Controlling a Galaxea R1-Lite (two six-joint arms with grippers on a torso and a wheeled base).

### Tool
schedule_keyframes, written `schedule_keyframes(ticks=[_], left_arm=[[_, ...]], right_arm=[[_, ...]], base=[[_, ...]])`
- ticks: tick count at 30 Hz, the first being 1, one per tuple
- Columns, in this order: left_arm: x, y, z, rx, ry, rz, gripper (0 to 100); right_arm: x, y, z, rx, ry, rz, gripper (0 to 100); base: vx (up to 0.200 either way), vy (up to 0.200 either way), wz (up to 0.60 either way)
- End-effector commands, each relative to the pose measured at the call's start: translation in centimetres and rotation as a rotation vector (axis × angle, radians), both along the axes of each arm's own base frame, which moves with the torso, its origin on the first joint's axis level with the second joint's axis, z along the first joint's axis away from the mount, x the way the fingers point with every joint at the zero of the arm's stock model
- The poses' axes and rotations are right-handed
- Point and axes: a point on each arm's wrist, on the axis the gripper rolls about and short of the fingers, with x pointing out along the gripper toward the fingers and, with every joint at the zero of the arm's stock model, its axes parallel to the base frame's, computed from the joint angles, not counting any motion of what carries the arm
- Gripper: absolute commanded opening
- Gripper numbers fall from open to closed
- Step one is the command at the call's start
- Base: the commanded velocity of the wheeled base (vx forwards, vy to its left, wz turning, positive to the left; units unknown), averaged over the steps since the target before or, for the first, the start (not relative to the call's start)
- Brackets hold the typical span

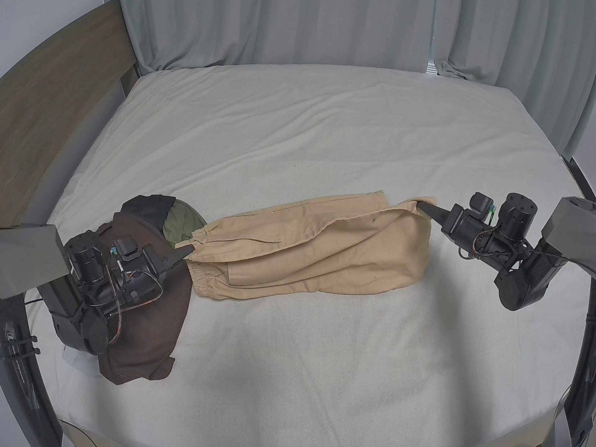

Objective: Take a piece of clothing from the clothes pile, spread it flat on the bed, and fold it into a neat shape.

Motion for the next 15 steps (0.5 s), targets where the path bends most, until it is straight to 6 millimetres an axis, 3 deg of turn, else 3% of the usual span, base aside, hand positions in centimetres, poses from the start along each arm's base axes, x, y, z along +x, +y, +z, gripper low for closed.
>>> schedule_keyframes(ticks=[1, 15], left_arm=[[0.8, 0.0, -0.5, 0.001, -0.002, 0.015, 0], [4.0, 0.0, -2.4, -0.002, -0.029, 0.024, 0]], right_arm=[[1.1, 0.1, -0.1, 0.001, -0.003, -0.001, 0], [4.5, 0.4, -1.7, 0.001, -0.005, -0.002, 0]], base=[[0.000, 0.000, 0.00], [0.000, 0.000, 0.00]])
